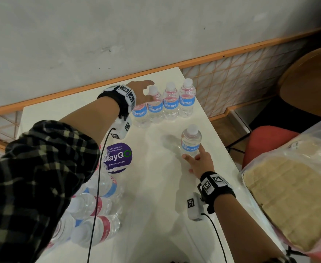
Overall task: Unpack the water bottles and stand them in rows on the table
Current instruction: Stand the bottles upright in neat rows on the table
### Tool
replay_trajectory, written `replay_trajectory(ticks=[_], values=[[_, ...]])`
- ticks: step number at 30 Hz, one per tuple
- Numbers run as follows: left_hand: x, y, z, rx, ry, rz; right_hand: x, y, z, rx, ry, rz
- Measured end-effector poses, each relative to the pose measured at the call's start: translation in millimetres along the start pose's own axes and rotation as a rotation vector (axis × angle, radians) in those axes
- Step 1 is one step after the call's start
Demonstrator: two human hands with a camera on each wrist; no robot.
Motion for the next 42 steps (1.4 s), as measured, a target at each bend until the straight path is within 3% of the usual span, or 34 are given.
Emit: replay_trajectory(ticks=[5,21,25,27,33,36,42], values=[[-9,-6,-5,0.001,-0.025,0.083,1,0,-2,0.003,0.019,0.0],[-12,-12,-4,0.003,0.046,0.032,6,-2,-2,-0.007,0.018,0.008],[-17,-23,1,-0.176,0.187,0.032,10,-5,-3,-0.001,0.016,0.007],[-23,-43,0,-0.188,0.171,0.076,12,-7,-5,0.001,0.039,0.005],[4,-122,-1,0.226,0.325,0.057,10,-17,-11,0.003,0.205,0.066],[27,-159,3,0.338,0.4,0.022,2,-24,-10,0.035,0.207,0.118],[58,-196,28,0.516,0.784,-0.03,17,-42,-3,0.227,0.125,0.102]])
Point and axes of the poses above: each hand's wrist, its own y-axis towards the middle knuckle, its own z-axis out of the palm, x = y × z, the point moved 2 cm from there along y, towards the middle knuckle, and after that the axes turned 11 degrees about -z, right-handed, at the moved point
